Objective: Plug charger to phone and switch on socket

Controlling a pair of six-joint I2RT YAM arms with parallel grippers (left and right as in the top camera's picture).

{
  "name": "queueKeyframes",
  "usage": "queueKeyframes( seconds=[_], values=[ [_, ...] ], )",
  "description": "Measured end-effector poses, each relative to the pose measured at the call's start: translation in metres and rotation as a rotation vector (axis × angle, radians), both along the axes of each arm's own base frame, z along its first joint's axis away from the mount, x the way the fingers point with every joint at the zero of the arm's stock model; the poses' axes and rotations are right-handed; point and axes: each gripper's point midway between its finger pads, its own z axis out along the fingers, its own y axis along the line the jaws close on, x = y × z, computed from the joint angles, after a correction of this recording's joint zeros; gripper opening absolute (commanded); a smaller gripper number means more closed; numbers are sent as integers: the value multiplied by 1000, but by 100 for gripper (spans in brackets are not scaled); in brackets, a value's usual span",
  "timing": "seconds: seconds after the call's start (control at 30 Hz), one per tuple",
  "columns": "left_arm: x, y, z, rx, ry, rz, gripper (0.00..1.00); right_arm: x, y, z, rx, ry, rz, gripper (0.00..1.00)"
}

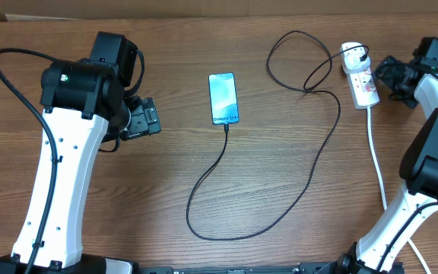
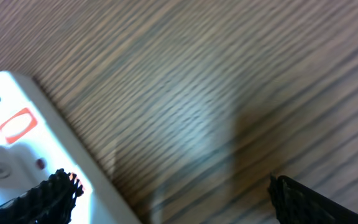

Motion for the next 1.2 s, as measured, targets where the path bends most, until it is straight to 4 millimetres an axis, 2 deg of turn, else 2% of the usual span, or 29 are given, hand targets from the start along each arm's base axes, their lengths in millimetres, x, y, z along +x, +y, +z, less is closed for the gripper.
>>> queueKeyframes(
  seconds=[0.13, 0.43, 0.63, 0.87, 1.2],
  values=[
    [0, 0, 0, 0, 0, 0, 100, -1, -4, 0, 6, -4, -9, 100],
    [0, 0, 0, 0, 0, 0, 100, 9, 10, 4, 39, -40, 29, 100],
    [0, 0, 0, 0, 0, 0, 100, 9, 12, 3, 42, -41, 33, 100],
    [0, 0, 0, 0, 0, 0, 100, 8, 15, -11, 65, -20, 40, 100],
    [0, 0, 0, 0, 0, 0, 100, 9, 18, -10, 80, -25, 50, 100]
  ],
)
